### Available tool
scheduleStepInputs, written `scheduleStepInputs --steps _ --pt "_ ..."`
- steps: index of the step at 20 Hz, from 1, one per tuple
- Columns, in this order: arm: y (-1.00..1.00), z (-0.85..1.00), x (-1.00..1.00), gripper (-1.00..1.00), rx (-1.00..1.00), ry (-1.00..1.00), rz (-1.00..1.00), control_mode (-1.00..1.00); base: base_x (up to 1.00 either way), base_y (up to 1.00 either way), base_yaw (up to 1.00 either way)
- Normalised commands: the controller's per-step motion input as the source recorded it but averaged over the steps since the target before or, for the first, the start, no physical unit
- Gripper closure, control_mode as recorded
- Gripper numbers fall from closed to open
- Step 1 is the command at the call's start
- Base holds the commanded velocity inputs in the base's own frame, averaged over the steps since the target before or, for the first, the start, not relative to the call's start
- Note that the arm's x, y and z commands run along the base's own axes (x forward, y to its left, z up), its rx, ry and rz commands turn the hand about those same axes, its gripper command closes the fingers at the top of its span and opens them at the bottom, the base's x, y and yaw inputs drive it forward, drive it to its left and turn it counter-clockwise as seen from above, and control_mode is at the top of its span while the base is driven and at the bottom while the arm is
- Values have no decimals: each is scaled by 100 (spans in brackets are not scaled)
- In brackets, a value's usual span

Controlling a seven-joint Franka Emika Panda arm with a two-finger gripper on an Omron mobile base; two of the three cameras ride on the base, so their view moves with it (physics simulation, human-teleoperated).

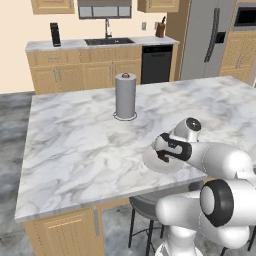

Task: Start the toaster. Once the lever pops up, take the bread to the plate on the dining counter.

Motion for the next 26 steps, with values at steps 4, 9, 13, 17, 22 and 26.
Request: scheduleStepInputs --steps 4,9,13,17,22,26 --pt "0 -2 -5 100 0 0 0 -100 0 0 0" --pt "0 -3 -7 100 0 -1 0 -100 0 0 0" --pt "0 -1 -5 100 0 0 0 -100 0 0 0" --pt "0 0 0 100 0 0 0 -100 0 0 0" --pt "0 0 0 -100 0 0 0 -100 0 0 0" --pt "0 0 0 -100 0 0 0 -100 0 0 0"
